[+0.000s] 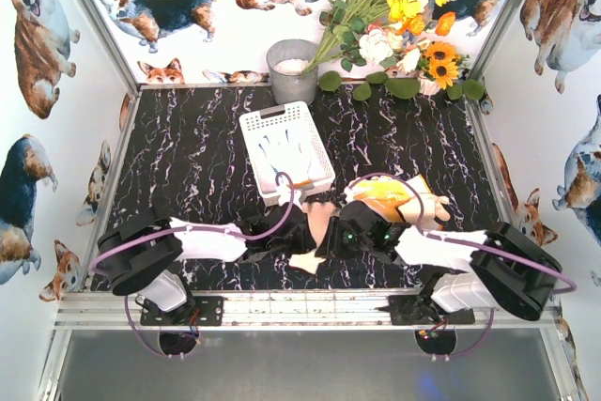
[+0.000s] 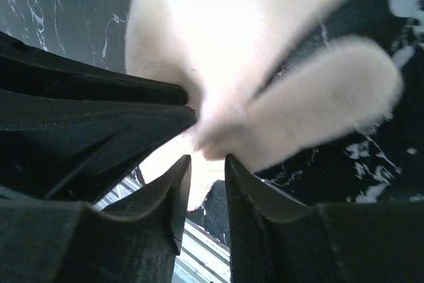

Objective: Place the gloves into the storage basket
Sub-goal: Place the glove at the center of the board, then pick up the glove from the center of the board.

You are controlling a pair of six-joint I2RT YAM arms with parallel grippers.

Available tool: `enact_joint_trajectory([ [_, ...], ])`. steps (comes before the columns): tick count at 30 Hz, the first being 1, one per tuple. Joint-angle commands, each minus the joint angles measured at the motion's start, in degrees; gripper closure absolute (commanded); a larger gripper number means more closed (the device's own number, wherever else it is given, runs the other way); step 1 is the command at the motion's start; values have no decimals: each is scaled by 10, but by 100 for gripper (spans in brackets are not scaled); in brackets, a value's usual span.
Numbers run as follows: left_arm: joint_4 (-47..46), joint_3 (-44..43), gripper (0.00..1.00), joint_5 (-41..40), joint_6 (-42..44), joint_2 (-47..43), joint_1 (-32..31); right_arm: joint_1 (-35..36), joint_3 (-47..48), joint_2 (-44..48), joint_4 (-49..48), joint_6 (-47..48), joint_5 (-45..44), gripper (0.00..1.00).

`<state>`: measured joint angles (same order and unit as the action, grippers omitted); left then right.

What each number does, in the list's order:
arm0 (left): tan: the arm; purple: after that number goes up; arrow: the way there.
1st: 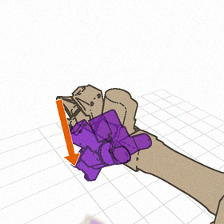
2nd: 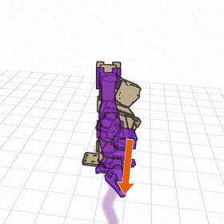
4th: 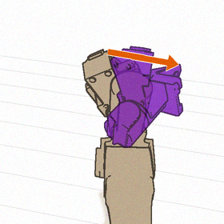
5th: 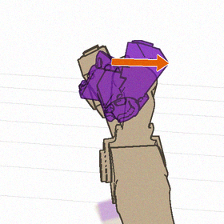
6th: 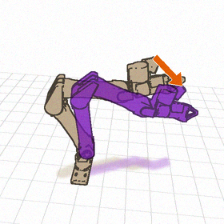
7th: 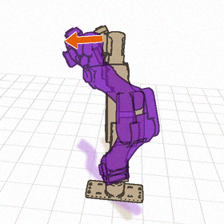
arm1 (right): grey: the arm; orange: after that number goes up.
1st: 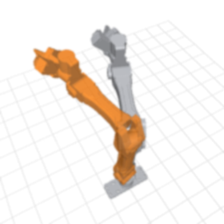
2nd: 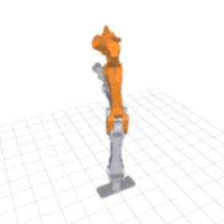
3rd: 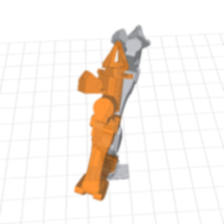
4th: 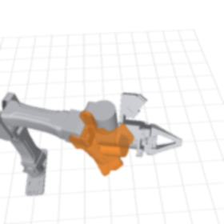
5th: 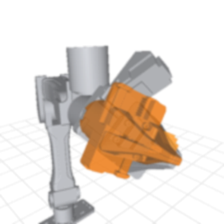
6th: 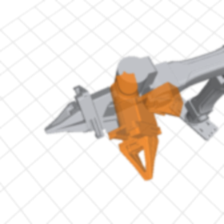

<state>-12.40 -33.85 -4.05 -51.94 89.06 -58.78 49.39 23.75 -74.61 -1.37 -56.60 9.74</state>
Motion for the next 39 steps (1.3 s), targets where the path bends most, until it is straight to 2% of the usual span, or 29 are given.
enact_joint_trajectory([
  [1,59,15,86,-26,14,-27,4,-8,16,56,70,28,-50,68],
  [10,41,30,83,-18,9,-62,2,-29,6,153,148,42,-87,62],
  [12,47,19,79,-17,17,-75,3,-31,23,183,191,60,-108,57],
  [14,57,2,72,-13,29,-86,2,-35,49,214,254,78,-138,51],
  [18,91,-43,49,-7,60,-114,2,-66,100,254,361,114,-204,45],
  [23,189,-122,25,-33,130,-162,19,-177,148,219,429,151,-208,38],
  [26,277,-161,14,-36,178,-187,68,-221,174,186,454,153,-239,33],
  [31,369,-198,3,9,265,-226,205,-276,205,150,488,136,-317,22],
  [35,410,-208,1,37,323,-242,316,-320,197,145,475,130,-340,19],
  [39,388,-175,1,76,347,-263,395,-336,193,133,438,128,-321,18],
])
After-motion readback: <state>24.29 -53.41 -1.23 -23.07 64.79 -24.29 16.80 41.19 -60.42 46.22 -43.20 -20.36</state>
